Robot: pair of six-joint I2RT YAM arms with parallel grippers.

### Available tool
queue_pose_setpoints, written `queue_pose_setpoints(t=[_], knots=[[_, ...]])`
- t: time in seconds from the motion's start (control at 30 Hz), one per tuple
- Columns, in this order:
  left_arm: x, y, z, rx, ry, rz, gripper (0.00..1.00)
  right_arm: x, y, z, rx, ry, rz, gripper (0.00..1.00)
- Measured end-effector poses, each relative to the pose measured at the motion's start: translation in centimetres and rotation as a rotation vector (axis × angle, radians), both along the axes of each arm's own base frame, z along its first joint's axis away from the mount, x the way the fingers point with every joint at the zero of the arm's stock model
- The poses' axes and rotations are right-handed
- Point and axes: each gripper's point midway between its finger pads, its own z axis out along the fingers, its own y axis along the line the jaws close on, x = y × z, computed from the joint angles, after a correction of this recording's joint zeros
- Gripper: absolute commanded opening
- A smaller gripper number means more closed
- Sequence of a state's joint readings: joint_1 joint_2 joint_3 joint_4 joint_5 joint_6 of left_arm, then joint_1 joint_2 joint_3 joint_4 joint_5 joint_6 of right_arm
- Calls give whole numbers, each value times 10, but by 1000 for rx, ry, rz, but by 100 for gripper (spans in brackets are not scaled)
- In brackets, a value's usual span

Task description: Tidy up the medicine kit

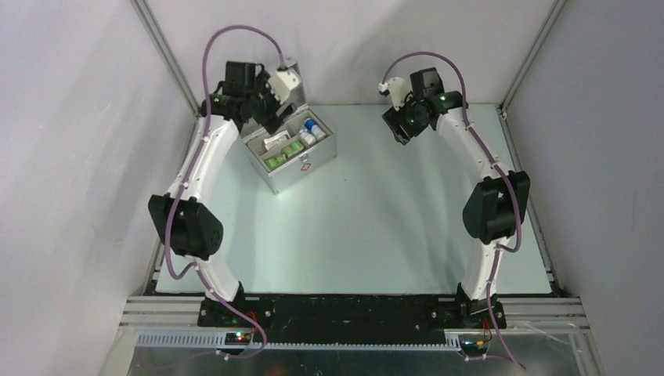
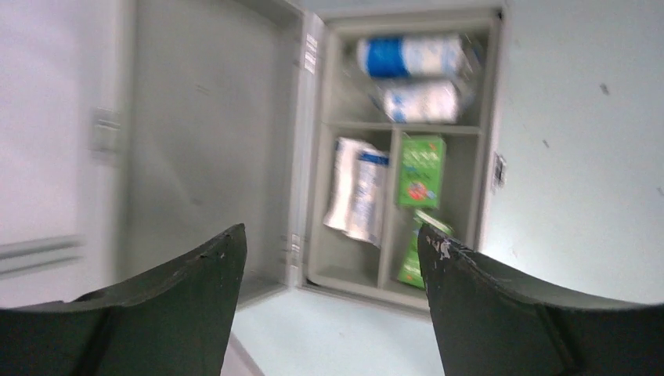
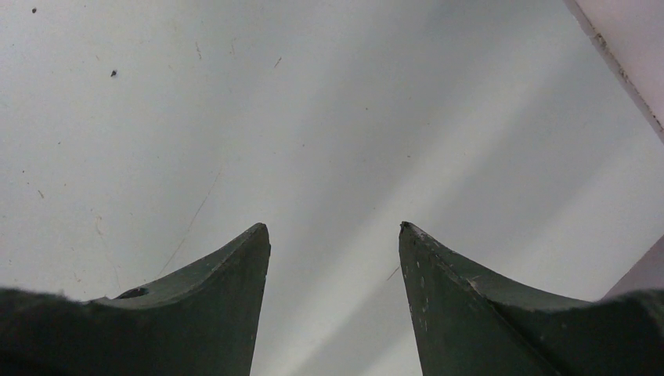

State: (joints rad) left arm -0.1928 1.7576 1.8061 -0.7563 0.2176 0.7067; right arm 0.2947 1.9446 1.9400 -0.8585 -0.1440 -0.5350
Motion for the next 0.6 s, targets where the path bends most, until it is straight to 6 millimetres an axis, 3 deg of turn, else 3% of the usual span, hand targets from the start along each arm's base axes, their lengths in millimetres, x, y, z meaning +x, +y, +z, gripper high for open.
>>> queue_pose_setpoints(t=[0.1, 0.17, 0.27, 0.33, 0.47, 0.6], knots=[[15, 3, 47, -50, -97, 43, 88, 0, 3, -2, 3, 6, 4, 66], [36, 11, 87, -120, -180, 108, 94, -1, 6, -5, 5, 14, 11, 66], [74, 40, 142, -251, -314, 227, 98, -3, 12, -10, 10, 28, 23, 66], [89, 61, 155, -312, -356, 286, 99, -4, 15, -12, 13, 34, 30, 66], [104, 91, 134, -359, -308, 360, 100, -5, 19, -13, 13, 38, 37, 66], [104, 83, 99, -384, -201, 316, 100, -6, 20, -13, 13, 38, 40, 66]])
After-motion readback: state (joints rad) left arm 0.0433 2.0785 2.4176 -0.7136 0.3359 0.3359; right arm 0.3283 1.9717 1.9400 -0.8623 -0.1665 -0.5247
